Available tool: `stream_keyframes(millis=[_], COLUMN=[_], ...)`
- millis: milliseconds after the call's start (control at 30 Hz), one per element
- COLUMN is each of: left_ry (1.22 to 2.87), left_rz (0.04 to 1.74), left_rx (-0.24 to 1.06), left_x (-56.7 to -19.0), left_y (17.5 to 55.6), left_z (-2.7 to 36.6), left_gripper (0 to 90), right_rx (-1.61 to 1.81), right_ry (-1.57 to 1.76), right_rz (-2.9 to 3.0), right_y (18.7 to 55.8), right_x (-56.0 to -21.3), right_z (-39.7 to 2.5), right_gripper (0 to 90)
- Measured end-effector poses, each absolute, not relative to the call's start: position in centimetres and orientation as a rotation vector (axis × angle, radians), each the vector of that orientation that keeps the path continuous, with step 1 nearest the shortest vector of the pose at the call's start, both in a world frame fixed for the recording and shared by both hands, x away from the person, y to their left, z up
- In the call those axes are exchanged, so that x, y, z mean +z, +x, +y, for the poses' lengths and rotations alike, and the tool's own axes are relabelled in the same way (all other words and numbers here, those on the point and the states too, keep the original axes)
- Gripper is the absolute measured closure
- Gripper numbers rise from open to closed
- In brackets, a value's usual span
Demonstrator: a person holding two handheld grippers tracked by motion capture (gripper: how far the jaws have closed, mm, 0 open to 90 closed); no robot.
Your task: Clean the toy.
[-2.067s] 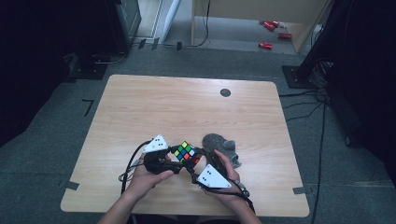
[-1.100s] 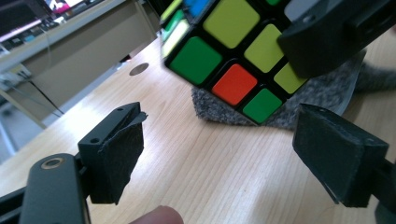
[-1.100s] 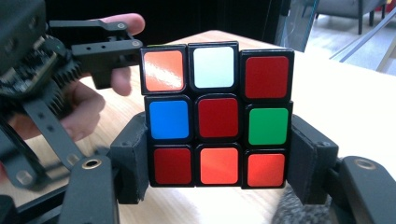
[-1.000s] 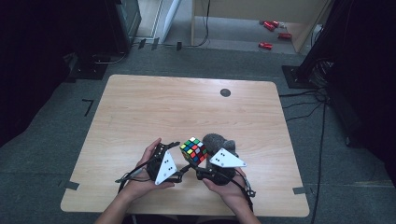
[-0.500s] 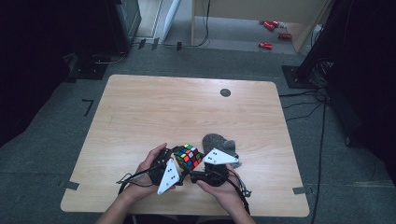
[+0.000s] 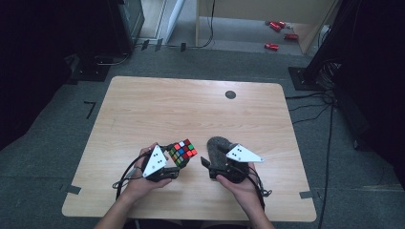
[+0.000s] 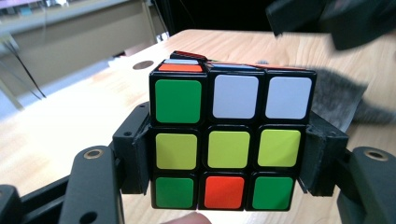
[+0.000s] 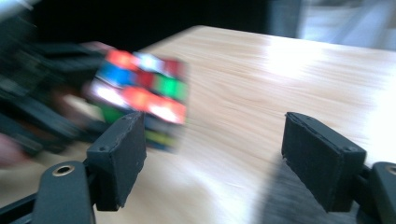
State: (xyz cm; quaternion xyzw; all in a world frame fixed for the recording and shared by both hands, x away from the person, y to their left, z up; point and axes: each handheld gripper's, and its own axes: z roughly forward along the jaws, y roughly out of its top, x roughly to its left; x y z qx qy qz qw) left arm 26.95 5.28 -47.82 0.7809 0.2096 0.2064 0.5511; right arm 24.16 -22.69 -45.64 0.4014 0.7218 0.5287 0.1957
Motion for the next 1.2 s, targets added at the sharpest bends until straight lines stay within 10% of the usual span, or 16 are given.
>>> stream_keyframes(millis=[433,700,1200], left_ry=[1.813,1.817,1.932], left_rz=[0.559,0.548,0.455], left_rx=[0.314,0.300,0.305], left_x=[-47.2,-47.2,-48.0], left_y=[27.8,27.6,26.4], left_z=[6.4,6.3,3.5], left_gripper=[33.8,33.7,33.8], right_rx=[1.027,1.040,1.592], right_ry=[1.198,1.260,0.885], right_rz=[2.157,2.171,2.016], right_y=[26.6,26.7,22.2], right_x=[-50.8,-51.2,-43.9], right_z=[-24.1,-24.5,-21.4], right_gripper=[36.1,71.4,73.3])
